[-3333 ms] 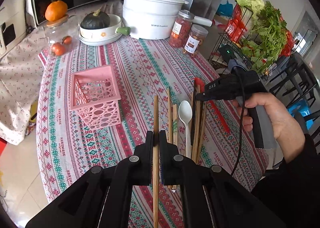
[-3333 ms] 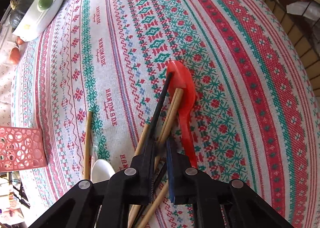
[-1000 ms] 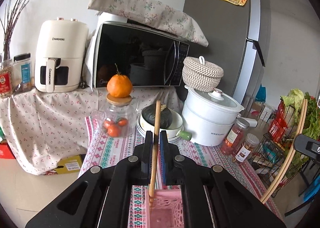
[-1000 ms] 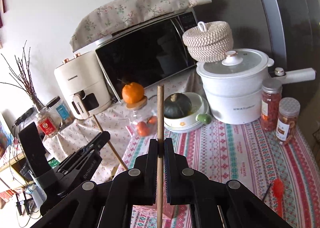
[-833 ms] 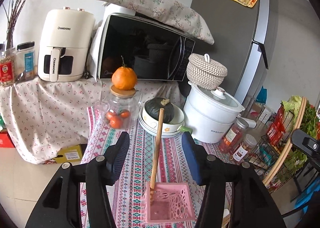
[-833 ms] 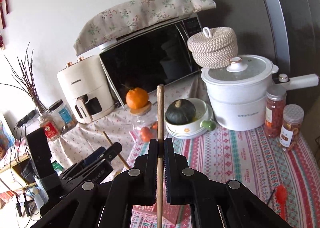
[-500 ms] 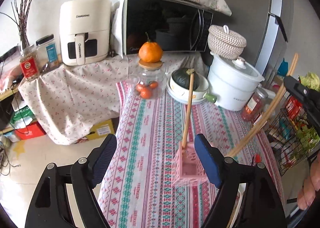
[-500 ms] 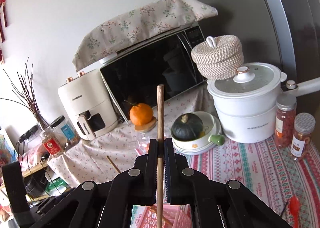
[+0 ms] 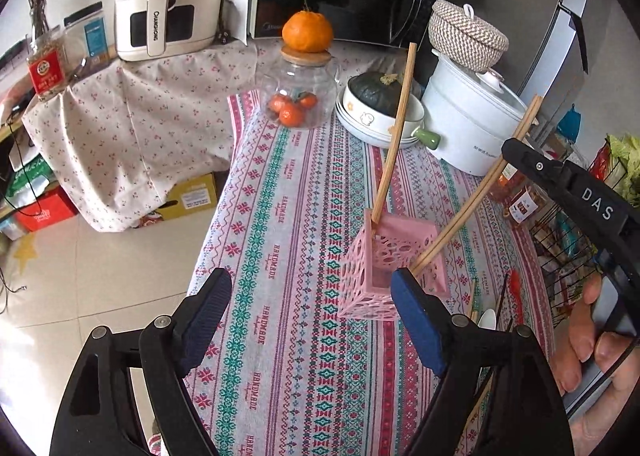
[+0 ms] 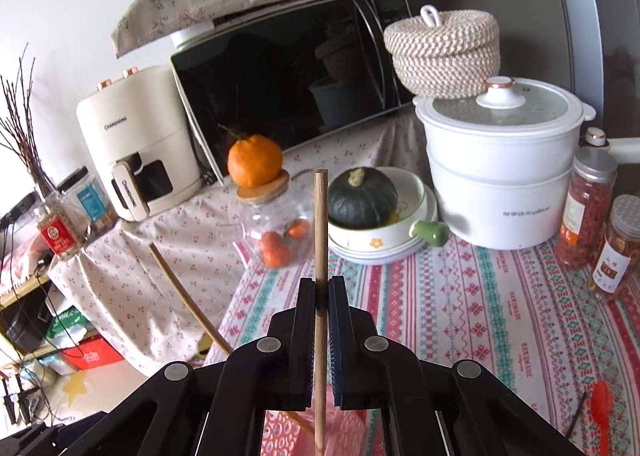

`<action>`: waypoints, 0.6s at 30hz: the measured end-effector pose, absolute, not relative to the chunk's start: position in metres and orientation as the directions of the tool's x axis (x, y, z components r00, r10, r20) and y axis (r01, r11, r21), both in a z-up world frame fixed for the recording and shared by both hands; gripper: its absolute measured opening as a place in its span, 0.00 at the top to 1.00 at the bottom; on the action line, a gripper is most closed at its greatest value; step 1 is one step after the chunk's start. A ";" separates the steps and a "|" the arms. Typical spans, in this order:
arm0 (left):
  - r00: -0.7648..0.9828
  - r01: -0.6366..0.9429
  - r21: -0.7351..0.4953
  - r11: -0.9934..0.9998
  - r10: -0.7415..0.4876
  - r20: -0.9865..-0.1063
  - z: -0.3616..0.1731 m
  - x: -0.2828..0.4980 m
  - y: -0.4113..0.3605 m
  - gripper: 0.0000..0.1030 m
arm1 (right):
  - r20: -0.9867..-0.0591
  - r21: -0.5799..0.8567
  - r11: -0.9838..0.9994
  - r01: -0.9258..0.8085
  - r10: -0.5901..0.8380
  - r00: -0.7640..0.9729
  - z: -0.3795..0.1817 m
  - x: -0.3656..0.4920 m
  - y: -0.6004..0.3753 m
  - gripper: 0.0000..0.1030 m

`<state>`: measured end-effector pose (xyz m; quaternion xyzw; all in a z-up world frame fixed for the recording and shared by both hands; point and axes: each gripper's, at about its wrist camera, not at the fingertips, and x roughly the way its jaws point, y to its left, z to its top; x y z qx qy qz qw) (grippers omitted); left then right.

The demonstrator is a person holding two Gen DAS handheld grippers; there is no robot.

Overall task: Organize utensils
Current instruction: 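Lower the held chopstick into the pink basket and open the right tool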

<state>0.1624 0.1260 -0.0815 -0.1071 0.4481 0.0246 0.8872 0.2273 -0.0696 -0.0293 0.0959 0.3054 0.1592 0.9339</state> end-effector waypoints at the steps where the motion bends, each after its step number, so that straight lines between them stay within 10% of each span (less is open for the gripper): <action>1: 0.591 -0.140 -0.168 0.976 -0.053 -0.805 -0.083 0.162 0.126 0.18 | -0.553 0.274 0.932 -0.235 0.353 0.755 -0.034 0.229 -0.069 0.95; 8: 0.577 -0.134 -0.181 0.974 -0.071 -0.814 -0.087 0.163 0.122 0.18 | -0.600 0.310 0.923 -0.229 0.377 0.706 -0.045 0.234 -0.075 0.92; 12: 0.573 -0.115 -0.172 0.978 -0.077 -0.816 -0.088 0.163 0.118 0.18 | -0.592 0.327 0.914 -0.239 0.395 0.702 -0.032 0.227 -0.085 0.66; 18: 0.561 -0.088 -0.169 0.982 -0.091 -0.823 -0.089 0.159 0.110 0.18 | -0.605 0.316 0.920 -0.230 0.383 0.698 -0.015 0.208 -0.115 0.57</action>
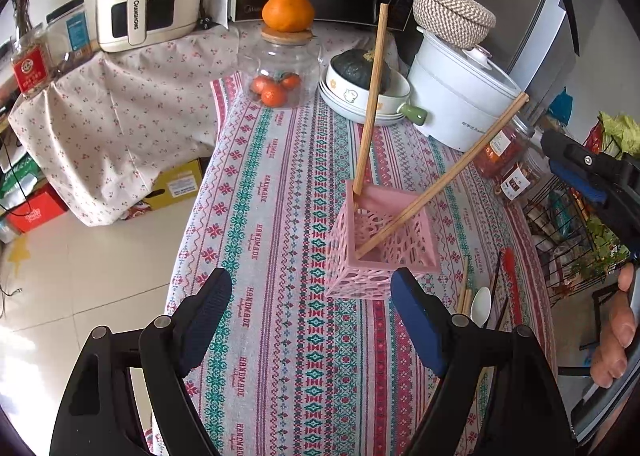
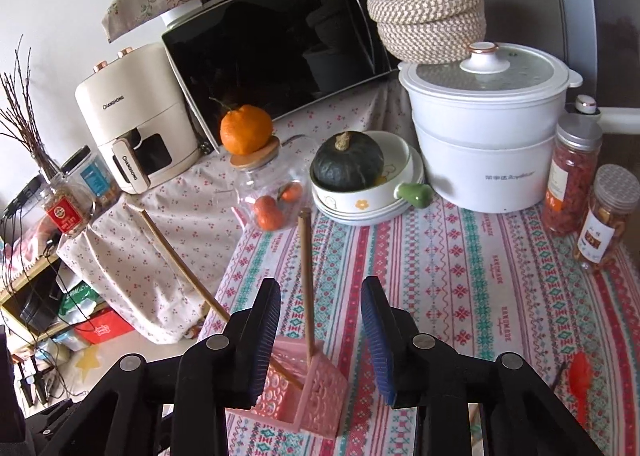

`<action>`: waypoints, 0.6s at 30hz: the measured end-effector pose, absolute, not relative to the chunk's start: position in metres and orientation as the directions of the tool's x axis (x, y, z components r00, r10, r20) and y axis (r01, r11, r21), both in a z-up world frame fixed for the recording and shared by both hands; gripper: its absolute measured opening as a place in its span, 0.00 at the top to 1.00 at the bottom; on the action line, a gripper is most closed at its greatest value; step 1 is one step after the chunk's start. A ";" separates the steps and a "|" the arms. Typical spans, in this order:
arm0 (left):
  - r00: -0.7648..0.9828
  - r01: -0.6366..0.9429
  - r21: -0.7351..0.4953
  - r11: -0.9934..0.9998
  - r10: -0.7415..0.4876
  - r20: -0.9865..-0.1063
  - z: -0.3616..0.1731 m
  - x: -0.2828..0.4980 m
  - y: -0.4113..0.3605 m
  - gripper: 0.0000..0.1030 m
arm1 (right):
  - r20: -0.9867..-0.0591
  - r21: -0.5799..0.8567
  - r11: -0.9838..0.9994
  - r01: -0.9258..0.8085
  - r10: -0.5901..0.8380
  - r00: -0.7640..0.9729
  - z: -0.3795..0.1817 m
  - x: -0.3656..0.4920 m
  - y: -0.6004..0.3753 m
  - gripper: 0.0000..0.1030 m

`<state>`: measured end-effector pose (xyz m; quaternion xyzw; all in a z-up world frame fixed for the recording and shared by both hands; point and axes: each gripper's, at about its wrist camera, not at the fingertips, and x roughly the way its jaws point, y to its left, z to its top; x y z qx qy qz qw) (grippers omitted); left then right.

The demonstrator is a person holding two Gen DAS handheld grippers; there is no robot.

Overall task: Organize utensils
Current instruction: 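Lower the held chopstick into the pink basket and open the right tool, then grasp the white plastic spoon by its handle with the left tool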

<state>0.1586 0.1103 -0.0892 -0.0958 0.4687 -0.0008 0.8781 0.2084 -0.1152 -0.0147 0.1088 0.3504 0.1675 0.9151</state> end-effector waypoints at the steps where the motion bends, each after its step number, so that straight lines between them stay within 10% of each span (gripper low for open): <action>1: 0.559 -0.083 -0.168 0.982 -0.094 -0.824 -0.089 0.157 0.108 0.18 | -0.612 0.311 0.924 -0.221 0.373 0.697 -0.014 0.204 -0.122 0.52; 7: 0.527 -0.015 -0.172 0.985 -0.139 -0.839 -0.092 0.151 0.087 0.18 | -0.686 0.246 0.957 -0.153 0.284 0.670 -0.025 0.183 -0.166 0.33; 18: 0.419 0.159 -0.128 0.979 -0.185 -0.889 -0.113 0.132 0.023 0.18 | -0.856 0.179 0.983 -0.043 0.177 0.486 -0.076 0.160 -0.231 0.26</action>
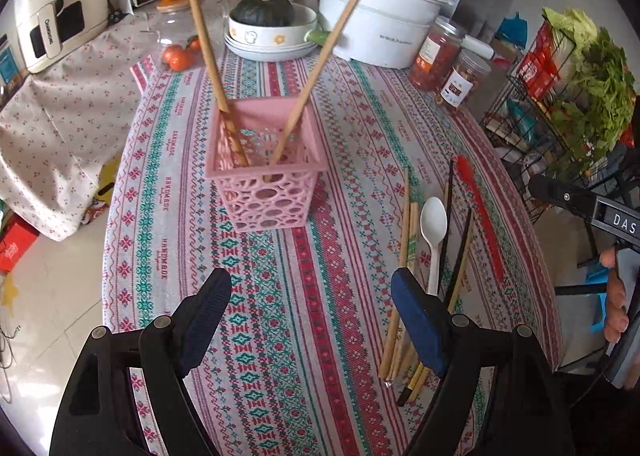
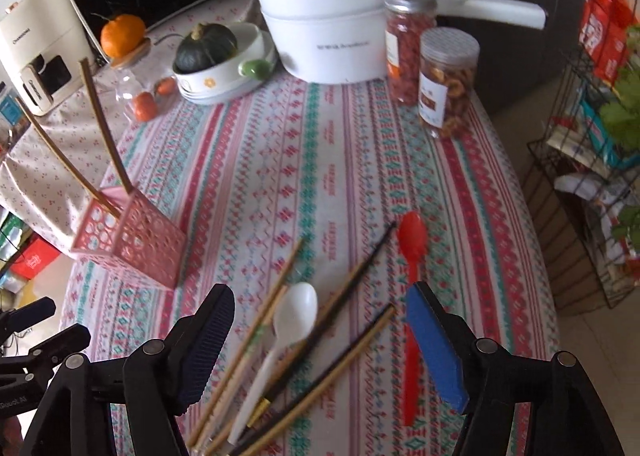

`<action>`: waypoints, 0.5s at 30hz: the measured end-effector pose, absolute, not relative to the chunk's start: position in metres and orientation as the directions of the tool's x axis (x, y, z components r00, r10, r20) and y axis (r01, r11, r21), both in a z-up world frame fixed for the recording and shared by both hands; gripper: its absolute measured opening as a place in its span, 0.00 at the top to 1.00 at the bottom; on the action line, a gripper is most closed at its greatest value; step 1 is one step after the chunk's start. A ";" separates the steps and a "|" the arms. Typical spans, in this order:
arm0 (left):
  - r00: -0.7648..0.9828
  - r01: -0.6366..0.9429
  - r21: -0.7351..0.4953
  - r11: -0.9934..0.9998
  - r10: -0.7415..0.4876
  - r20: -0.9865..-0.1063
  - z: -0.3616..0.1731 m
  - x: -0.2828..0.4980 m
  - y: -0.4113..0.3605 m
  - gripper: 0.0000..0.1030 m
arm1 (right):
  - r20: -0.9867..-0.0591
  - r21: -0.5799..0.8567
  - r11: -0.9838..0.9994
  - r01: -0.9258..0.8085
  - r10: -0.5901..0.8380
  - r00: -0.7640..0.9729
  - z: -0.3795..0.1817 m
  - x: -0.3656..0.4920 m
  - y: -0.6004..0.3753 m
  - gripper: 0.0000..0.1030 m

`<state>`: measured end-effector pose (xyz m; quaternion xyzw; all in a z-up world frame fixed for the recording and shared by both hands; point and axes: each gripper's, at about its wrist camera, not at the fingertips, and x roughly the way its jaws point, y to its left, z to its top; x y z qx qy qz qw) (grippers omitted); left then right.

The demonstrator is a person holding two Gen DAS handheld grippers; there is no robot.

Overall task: Organize utensils
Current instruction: 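Grasp the white plastic spoon by its handle with the left tool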

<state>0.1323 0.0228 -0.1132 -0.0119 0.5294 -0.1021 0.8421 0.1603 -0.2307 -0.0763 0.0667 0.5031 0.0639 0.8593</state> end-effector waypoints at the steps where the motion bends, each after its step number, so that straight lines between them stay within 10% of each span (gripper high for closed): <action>1: 0.406 0.184 -0.118 0.976 -0.185 -0.895 -0.117 0.131 0.014 0.18 | -0.869 0.174 0.984 -0.031 0.168 0.466 -0.082 0.160 -0.237 0.26; 15: 0.247 0.323 -0.264 0.909 -0.350 -0.904 -0.148 0.167 -0.094 0.33 | -0.943 0.089 0.995 0.033 0.074 0.325 -0.123 0.159 -0.282 0.26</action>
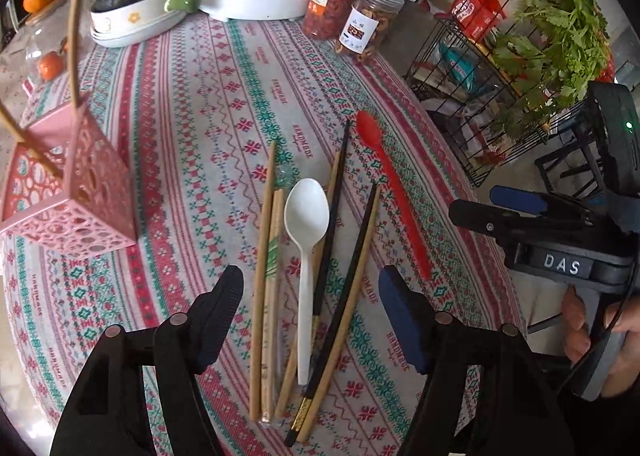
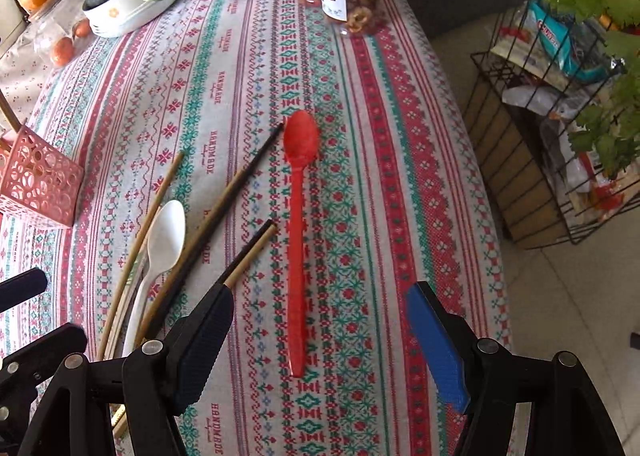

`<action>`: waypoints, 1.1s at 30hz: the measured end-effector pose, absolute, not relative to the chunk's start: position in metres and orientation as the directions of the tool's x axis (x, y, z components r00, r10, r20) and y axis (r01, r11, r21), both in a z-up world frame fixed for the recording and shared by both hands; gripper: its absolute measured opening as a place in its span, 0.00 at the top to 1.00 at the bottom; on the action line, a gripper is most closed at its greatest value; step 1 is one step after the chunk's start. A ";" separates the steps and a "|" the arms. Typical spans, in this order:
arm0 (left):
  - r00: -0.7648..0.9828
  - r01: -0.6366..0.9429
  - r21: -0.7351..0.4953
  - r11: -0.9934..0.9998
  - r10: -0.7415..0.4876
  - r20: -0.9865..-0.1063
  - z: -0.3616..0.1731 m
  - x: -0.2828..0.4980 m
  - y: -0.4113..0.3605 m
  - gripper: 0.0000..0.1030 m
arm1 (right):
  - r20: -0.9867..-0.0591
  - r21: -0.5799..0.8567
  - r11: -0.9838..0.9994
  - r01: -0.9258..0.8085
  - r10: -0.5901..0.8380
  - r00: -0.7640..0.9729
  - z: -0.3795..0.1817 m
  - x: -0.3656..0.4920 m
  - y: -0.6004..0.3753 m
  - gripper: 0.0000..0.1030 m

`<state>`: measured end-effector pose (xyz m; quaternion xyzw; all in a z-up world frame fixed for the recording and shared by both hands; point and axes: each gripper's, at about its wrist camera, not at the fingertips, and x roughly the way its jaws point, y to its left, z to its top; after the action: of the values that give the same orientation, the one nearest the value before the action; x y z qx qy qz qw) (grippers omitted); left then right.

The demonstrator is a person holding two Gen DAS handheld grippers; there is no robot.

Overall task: Organize utensils
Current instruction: 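Grasp the white plastic spoon by its handle with the left tool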

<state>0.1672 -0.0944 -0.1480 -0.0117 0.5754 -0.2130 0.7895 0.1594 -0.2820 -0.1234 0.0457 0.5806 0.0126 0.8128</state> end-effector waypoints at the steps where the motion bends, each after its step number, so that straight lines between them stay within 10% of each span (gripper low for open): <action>1: 0.238 0.319 -0.269 0.909 -0.352 -0.905 -0.152 0.174 -0.100 0.38 | -0.943 0.087 0.996 0.033 0.071 0.327 -0.123 0.160 -0.283 0.26; 14: 0.198 0.298 -0.215 0.930 -0.281 -0.939 -0.187 0.219 -0.134 0.47 | -0.949 0.078 0.997 0.021 0.068 0.307 -0.130 0.166 -0.295 0.26; 25: 0.192 0.285 -0.162 0.945 -0.222 -0.956 -0.197 0.226 -0.139 0.95 | -0.956 0.082 0.995 0.056 0.063 0.287 -0.138 0.172 -0.304 0.26; 33: 0.318 0.273 -0.207 0.939 -0.291 -0.902 -0.158 0.209 -0.107 0.95 | -0.959 0.072 0.994 0.077 0.048 0.278 -0.145 0.182 -0.306 0.26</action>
<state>0.2091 -0.1072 -0.1583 -0.0083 0.5574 -0.1738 0.8118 0.1816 -0.3056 -0.1452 0.0517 0.6009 -0.0091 0.7976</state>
